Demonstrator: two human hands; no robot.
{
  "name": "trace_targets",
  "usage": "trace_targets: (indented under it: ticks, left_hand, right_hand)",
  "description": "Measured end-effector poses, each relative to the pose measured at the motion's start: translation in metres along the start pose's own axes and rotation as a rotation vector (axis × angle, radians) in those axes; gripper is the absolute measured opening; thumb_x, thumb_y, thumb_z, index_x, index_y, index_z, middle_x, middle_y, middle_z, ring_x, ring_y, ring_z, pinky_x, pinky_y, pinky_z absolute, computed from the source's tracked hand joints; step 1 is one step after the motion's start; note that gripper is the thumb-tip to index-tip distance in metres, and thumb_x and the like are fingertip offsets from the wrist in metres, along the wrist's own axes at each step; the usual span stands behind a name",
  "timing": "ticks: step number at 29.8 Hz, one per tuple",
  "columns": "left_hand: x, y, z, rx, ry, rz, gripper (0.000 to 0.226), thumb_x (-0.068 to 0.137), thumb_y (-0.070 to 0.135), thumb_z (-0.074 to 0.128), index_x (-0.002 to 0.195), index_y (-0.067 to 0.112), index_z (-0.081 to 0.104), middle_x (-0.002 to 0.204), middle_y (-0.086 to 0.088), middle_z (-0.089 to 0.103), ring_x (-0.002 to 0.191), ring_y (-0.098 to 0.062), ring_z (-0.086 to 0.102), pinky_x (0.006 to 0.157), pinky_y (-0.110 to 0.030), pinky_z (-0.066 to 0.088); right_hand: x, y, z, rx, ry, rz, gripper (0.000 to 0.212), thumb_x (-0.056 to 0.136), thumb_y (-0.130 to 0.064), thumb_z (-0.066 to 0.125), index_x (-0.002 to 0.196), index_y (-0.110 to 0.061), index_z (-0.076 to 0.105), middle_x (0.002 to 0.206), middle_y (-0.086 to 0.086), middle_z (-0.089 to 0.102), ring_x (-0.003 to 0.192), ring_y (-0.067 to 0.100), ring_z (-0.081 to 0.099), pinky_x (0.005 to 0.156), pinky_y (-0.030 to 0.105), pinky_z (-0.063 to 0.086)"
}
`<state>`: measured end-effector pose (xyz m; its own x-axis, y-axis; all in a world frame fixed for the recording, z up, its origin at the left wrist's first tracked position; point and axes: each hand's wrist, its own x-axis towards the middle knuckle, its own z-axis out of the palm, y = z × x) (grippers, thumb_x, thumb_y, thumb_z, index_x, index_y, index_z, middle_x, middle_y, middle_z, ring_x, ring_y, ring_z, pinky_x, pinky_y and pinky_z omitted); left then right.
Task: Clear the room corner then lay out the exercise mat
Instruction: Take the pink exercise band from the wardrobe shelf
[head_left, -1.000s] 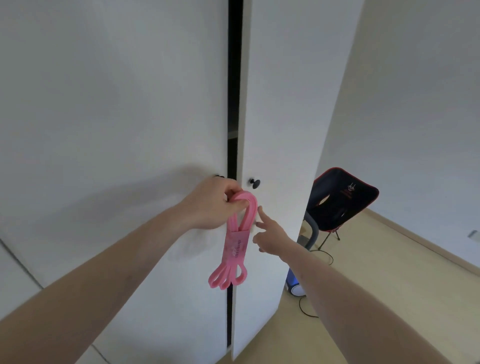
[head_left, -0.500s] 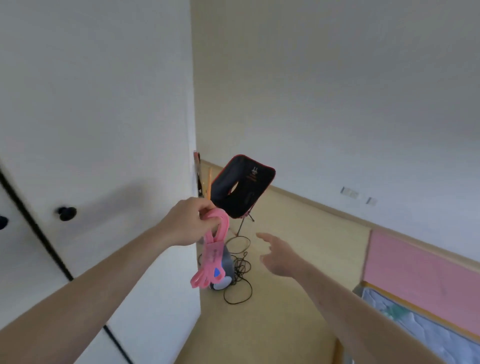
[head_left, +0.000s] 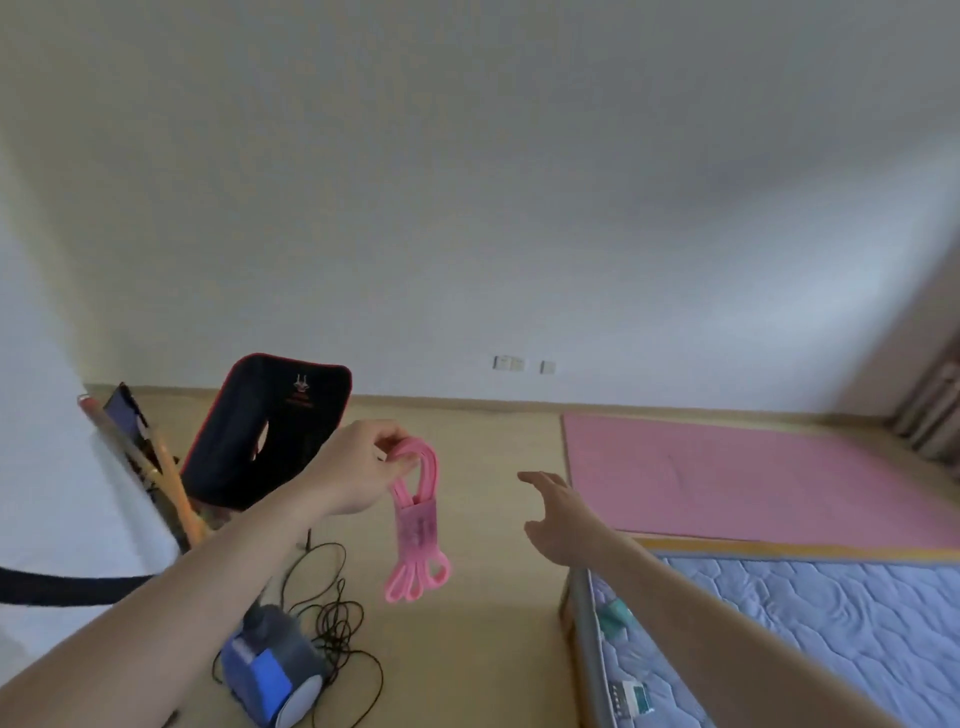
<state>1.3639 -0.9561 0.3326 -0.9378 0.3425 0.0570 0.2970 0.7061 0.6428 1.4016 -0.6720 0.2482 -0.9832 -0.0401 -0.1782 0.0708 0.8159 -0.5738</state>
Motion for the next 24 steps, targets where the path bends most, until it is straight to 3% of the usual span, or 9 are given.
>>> trace_targets:
  ticks: [10,14,19,24]
  left_hand:
    - [0.223,-0.037,0.016,0.005,-0.227,0.139,0.003,0.089,0.032,0.075,0.092,0.031,0.074,0.093,0.015,0.072,0.092,-0.006,0.066,0.088,-0.037,0.056]
    - [0.293,-0.034,0.045,0.031,-0.280,0.097,0.009,0.089,0.031,0.072,0.091,0.023,0.074,0.090,0.008,0.072,0.086,-0.015,0.067,0.084,-0.038,0.056]
    - [0.393,-0.024,0.093,-0.005,-0.380,-0.038,0.015,0.088,0.019,0.059,0.089,0.013,0.073,0.078,-0.005,0.068,0.067,-0.024,0.061,0.059,-0.033,0.057]
    - [0.483,-0.014,0.145,0.077,-0.526,-0.173,0.020,0.080,0.014,0.057,0.069,0.011,0.074,0.063,-0.003,0.069,0.063,-0.020,0.065,0.055,-0.028,0.059]
  right_hand:
    - [0.096,0.055,-0.043,0.044,0.129,0.301,0.075,0.089,-0.006,0.057,0.157,-0.021,0.031,0.161,0.000,0.028,0.134,0.022,0.047,0.103,0.030,0.044]
    - [0.126,0.090,-0.058,0.038,0.163,0.388,0.074,0.091,-0.008,0.058,0.158,-0.022,0.030,0.162,-0.001,0.027,0.136,0.021,0.045,0.091,0.014,0.042]
    - [0.179,0.145,-0.079,0.061,0.194,0.487,0.073,0.091,-0.011,0.056,0.158,-0.024,0.030,0.162,0.002,0.027,0.140,0.023,0.042,0.101,0.026,0.040]
    - [0.239,0.197,-0.101,0.112,0.162,0.573,0.073,0.091,-0.011,0.054,0.158,-0.024,0.029,0.162,0.004,0.026,0.138,0.025,0.044,0.105,0.031,0.041]
